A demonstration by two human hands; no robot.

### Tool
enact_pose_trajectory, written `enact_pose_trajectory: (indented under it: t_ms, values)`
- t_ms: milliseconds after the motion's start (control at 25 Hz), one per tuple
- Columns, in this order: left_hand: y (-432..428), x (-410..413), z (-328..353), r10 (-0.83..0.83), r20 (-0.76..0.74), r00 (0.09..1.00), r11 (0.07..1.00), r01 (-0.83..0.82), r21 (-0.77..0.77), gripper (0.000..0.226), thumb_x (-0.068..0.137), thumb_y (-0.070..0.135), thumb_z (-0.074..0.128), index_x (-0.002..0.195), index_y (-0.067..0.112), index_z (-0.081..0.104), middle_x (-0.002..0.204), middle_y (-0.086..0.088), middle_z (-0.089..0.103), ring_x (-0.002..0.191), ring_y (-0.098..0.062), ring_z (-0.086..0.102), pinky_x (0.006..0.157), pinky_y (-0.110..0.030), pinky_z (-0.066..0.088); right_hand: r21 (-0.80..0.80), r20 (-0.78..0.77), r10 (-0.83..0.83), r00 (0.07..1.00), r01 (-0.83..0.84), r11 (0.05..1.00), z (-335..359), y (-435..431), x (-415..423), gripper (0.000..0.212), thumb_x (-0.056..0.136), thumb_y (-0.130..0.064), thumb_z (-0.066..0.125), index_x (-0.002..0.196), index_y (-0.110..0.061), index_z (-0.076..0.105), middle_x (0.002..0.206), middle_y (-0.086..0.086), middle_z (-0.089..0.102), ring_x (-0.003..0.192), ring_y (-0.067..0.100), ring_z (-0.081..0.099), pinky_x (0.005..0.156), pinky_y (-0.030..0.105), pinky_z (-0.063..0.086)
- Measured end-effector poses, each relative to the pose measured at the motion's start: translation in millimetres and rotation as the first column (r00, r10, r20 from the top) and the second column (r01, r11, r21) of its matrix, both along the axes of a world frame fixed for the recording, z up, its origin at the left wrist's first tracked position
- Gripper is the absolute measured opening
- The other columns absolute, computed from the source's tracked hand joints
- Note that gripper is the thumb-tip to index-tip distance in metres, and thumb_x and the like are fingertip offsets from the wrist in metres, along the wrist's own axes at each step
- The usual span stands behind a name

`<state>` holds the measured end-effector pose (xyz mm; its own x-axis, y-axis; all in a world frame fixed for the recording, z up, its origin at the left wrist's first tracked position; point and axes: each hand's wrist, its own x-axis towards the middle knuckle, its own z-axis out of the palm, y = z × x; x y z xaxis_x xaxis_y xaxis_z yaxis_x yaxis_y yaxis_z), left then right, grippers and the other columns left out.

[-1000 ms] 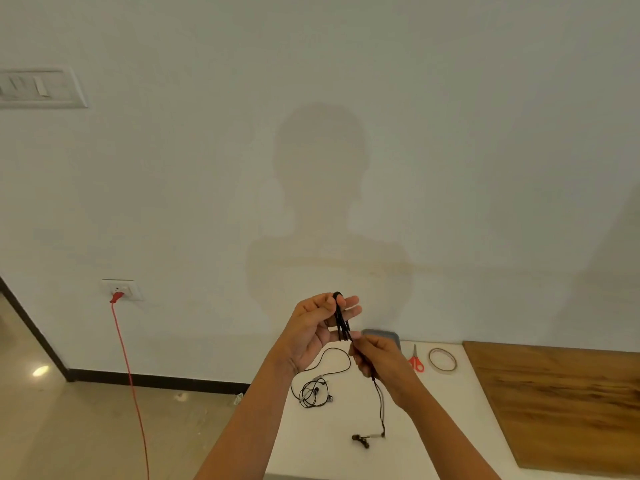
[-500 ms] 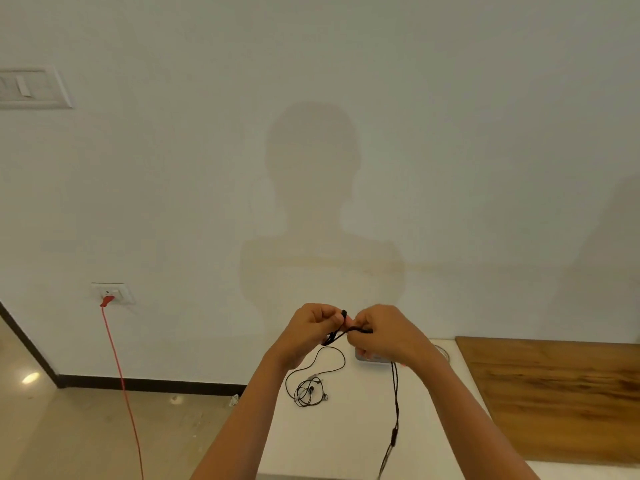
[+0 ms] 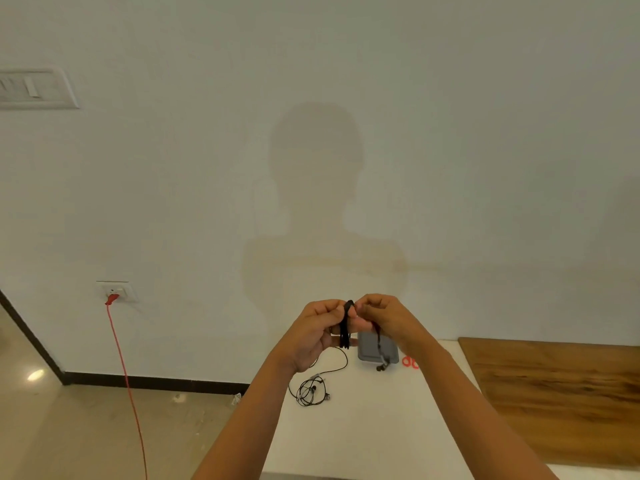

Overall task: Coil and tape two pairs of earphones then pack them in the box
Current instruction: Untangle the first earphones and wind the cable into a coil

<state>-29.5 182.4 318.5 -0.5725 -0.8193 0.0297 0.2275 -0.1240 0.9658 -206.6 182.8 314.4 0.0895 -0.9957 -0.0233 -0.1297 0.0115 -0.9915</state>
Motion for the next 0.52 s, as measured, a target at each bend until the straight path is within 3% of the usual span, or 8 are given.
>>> enact_pose_trajectory:
  t_ms: [120, 280, 400, 520]
  values:
    - [-3.1, -7.1, 5.8, 0.074, -0.155, 0.985, 0.996, -0.065, 0.067, 0.024, 0.099, 0.010, 0.040, 0.091, 0.001, 0.060, 0.103, -0.023, 0.070, 0.106, -0.034, 0.066, 0.082, -0.058, 0.052, 0.093, 0.195, -0.025, 0.981, 0.007, 0.996, -27.3, 11.0, 19.2, 0.031, 0.098, -0.024, 0.046, 0.075, -0.012, 0.065, 0.058, 0.000, 0.052, 0.050, 0.012, 0.044, 0.052, 0.022, 0.037]
    - [-10.3, -8.1, 4.1, 0.197, -0.211, 0.957, 0.978, -0.176, 0.114, 0.026, 0.101, 0.010, 0.037, 0.094, 0.000, 0.060, 0.116, -0.019, 0.067, 0.113, -0.031, 0.063, 0.083, -0.056, 0.055, 0.108, 0.252, 0.012, 0.968, -0.040, 0.993, -48.1, 38.0, 33.4, 0.040, 0.100, -0.033, 0.041, 0.075, -0.010, 0.062, 0.061, 0.002, 0.051, 0.053, 0.014, 0.047, 0.058, 0.024, 0.042]
    - [-12.0, -9.6, -4.2, 0.246, -0.130, 0.960, 0.969, -0.242, 0.053, 0.025, 0.101, 0.009, 0.039, 0.091, 0.005, 0.061, 0.120, -0.015, 0.066, 0.117, -0.025, 0.061, 0.086, -0.048, 0.052, 0.129, 0.119, 0.058, 0.991, -0.074, 0.989, -44.7, 52.2, 39.2, 0.041, 0.100, -0.032, 0.041, 0.076, -0.009, 0.065, 0.063, 0.005, 0.061, 0.061, 0.021, 0.061, 0.068, 0.028, 0.052]
    - [-14.4, -4.5, -12.2, 0.249, 0.106, 0.963, 0.965, -0.236, -0.118, 0.024, 0.101, 0.011, 0.042, 0.091, 0.011, 0.065, 0.114, -0.008, 0.070, 0.114, -0.018, 0.062, 0.083, -0.037, 0.050, 0.160, 0.016, 0.125, 0.992, -0.126, 0.979, -27.9, 60.3, 35.4, 0.036, 0.099, -0.025, 0.046, 0.072, -0.007, 0.063, 0.063, 0.009, 0.064, 0.078, 0.029, 0.071, 0.082, 0.035, 0.056]
